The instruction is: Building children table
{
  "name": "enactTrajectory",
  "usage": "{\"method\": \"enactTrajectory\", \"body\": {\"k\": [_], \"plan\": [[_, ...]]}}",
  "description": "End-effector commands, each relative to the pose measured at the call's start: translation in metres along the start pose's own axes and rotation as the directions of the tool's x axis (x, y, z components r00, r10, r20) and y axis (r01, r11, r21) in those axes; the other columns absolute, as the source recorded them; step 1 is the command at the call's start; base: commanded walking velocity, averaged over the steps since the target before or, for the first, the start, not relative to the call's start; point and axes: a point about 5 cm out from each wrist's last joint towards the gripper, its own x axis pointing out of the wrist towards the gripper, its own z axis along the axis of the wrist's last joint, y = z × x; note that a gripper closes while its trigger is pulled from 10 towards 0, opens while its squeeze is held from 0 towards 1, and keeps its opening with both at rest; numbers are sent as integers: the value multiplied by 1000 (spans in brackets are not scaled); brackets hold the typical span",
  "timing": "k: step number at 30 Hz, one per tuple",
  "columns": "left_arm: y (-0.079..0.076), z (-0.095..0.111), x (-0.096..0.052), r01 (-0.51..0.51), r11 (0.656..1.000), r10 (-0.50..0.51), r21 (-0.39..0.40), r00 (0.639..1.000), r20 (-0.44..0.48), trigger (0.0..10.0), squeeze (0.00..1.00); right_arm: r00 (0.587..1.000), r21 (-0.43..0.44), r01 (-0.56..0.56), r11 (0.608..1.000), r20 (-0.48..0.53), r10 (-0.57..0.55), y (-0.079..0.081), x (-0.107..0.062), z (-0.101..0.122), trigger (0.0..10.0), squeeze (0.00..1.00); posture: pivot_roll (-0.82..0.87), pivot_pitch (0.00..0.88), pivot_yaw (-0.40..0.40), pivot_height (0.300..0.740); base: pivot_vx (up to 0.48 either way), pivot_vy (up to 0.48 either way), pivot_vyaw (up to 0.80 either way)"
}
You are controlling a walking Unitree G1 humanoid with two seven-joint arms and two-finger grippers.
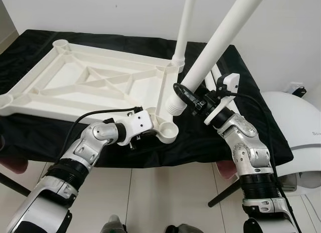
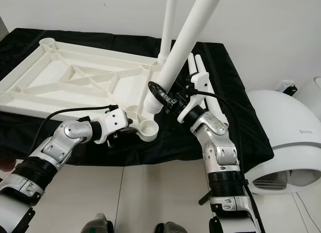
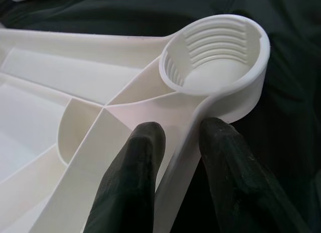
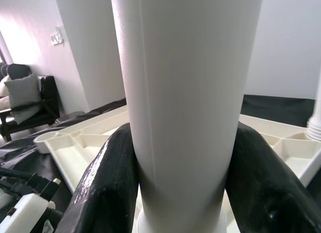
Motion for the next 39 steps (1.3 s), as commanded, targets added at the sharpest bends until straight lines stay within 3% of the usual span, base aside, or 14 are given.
{"method": "enactTrajectory", "body": {"k": [1, 11, 13, 18, 19, 31, 32, 34, 36, 37, 39], "plan": [[-2, -6, -1, -4, 1000, 3, -16, 1000, -30, 10000, 0, 1000, -18, -10, 1000, 21, 11, 0, 3, 8, 10000, 0, 17, 54, -20, 740, 0, 0, 0], [-3, -8, 1, -7, 1000, 7, -13, 999, -43, 10000, 0, 1000, -17, -13, 1000, 20, 13, 0, 3, 8, 10000, 0, 16, 49, -22, 740, 0, 0, 0], [-4, -10, -2, 5, 999, -6, -40, 1000, -30, 0, 0, 1000, -17, -15, 1000, 15, 15, 0, 3, 8, 10000, 0, 15, 47, -23, 740, 0, 0, 0], [-5, -14, -7, 28, 999, -30, -46, 999, -37, 0, 0, 1000, -18, -17, 1000, 11, 17, 0, 3, 8, 10000, 0, 15, 44, -25, 740, 0, 0, 0], [-5, -16, -8, 37, 998, -40, -56, 998, -41, 10000, 0, 1000, -20, -18, 1000, 9, 18, 0, 3, 7, 10000, 0, 17, 43, -25, 740, 0, 0, 0], [0, -23, -16, 71, 987, -77, -147, 997, -30, 10000, 0, 1000, -27, -25, 999, 4, 25, -1, 3, 7, 10000, 0, 15, 39, -21, 740, 0, 0, 0], [2, -23, -17, 74, 981, -78, -179, 997, -18, 10000, 996, 1000, -28, -25, 999, 4, 25, -1, 2, 7, 10000, 0, 15, 39, -21, 740, 0, 0, 0], [6, -24, -19, 73, 975, -76, -208, 997, -10, 10000, 1000, 1000, -27, -23, 999, 5, 23, -1, 2, 8, 10000, 0, 12, 46, -22, 740, 0, 0, 0], [6, -24, -19, 73, 975, -76, -208, 997, -10, 10000, 1000, 1000, -27, -23, 999, 5, 23, -1, 2, 8, 10000, 0, 12, 46, -22, 740, 0, 0, 0], [7, -25, -19, 74, 975, -78, -210, 997, -11, 10000, 0, 1000, -29, -22, 999, 5, 22, -2, 2, 8, 10000, 0, 12, 47, -22, 740, 0, 0, 0], [6, -27, -22, 101, 972, -106, -211, 994, -14, 10000, 0, 1000, -32, -19, 999, 4, 19, -2, 1, 9, 10000, 0, 10, 52, -21, 740, 0, 0, 0]]}}
